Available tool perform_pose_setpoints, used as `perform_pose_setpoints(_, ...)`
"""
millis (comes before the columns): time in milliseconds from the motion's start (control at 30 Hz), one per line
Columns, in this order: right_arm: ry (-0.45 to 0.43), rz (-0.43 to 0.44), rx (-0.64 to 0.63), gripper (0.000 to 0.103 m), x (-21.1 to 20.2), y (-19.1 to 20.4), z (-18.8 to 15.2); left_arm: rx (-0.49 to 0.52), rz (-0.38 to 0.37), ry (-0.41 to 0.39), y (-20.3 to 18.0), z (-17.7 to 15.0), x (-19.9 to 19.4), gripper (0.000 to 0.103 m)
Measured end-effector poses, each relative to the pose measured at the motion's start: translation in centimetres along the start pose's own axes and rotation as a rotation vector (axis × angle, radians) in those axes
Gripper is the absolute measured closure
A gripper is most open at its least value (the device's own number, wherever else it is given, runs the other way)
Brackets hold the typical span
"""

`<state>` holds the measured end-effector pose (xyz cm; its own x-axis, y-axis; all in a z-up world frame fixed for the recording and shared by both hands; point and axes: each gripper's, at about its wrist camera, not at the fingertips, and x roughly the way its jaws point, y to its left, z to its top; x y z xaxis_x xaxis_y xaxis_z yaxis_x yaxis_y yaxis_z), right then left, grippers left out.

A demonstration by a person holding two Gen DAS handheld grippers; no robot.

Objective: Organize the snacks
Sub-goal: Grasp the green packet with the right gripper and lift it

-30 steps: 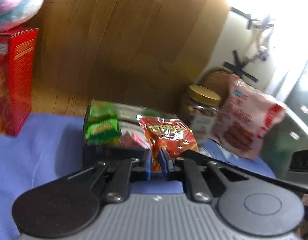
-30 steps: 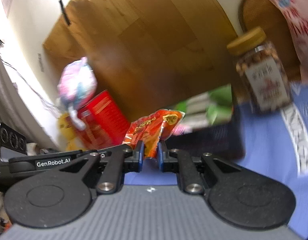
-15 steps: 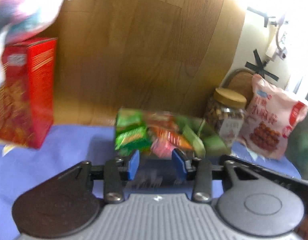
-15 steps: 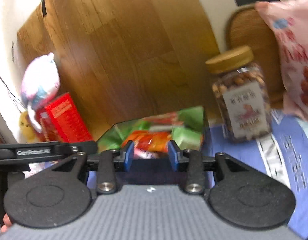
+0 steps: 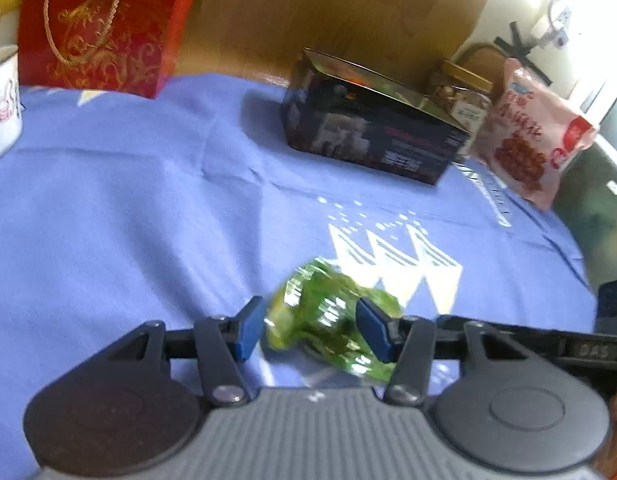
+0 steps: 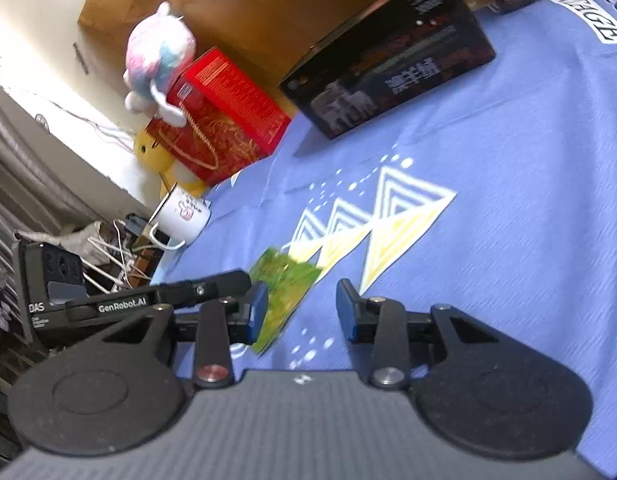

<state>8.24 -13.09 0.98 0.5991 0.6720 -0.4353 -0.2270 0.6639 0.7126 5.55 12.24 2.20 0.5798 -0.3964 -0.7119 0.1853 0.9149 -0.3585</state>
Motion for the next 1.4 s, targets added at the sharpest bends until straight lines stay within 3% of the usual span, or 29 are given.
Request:
perform_pose_setpoints(267, 0.004, 0.012, 0.036, 0.066, 0.4, 0.8, -0.2, -0.083, -0.086, -0.023, -2.3, -1.5, 0.7, 0.075)
perform_pose_setpoints(433, -0.036, -0.042, 0.010, 0.081, -0.8, 0.0, -0.6, -0.118, -0.145, -0.004, -3.5, -1.9, 1.8, 0.079)
perform_pose_setpoints(633, -0.084, -0.054, 0.030, 0.083, -2.9, -1.7, -0.9, -0.070, -0.151, 0.016, -6.4, -1.9, 3.0, 0.077)
perform_pose_setpoints(700, -0.094, -0.045, 0.054, 0.084, -3.6, -2.5, -0.9, -0.074, -0.160, 0.028, -6.8, -1.7, 3.3, 0.060)
perform_pose_setpoints(767, -0.099, -0.014, 0.100, 0.086, -4.1, -3.4, -1.0, -0.095, -0.200, 0.031, -6.7, -1.3, 3.2, 0.045)
perform_pose_setpoints(800, -0.099, 0.009, 0.140, 0.087, -4.4, -4.1, -1.0, -0.104, -0.206, 0.027, -6.6, -1.2, 3.1, 0.043)
perform_pose_setpoints(967, -0.112, 0.153, 0.341, 0.092, -5.4, -6.9, -1.0, -0.146, -0.259, 0.051, -6.5, -0.9, 3.4, 0.042)
perform_pose_setpoints(1333, -0.131, 0.424, 0.578, 0.092, -5.9, -9.2, -1.1, -0.225, -0.364, 0.043, -6.3, -0.6, 3.4, 0.041)
perform_pose_setpoints(1400, -0.144, 0.452, 0.597, 0.092, -6.4, -9.5, -0.9, -0.235, -0.396, 0.041, -6.3, -0.6, 3.3, 0.050)
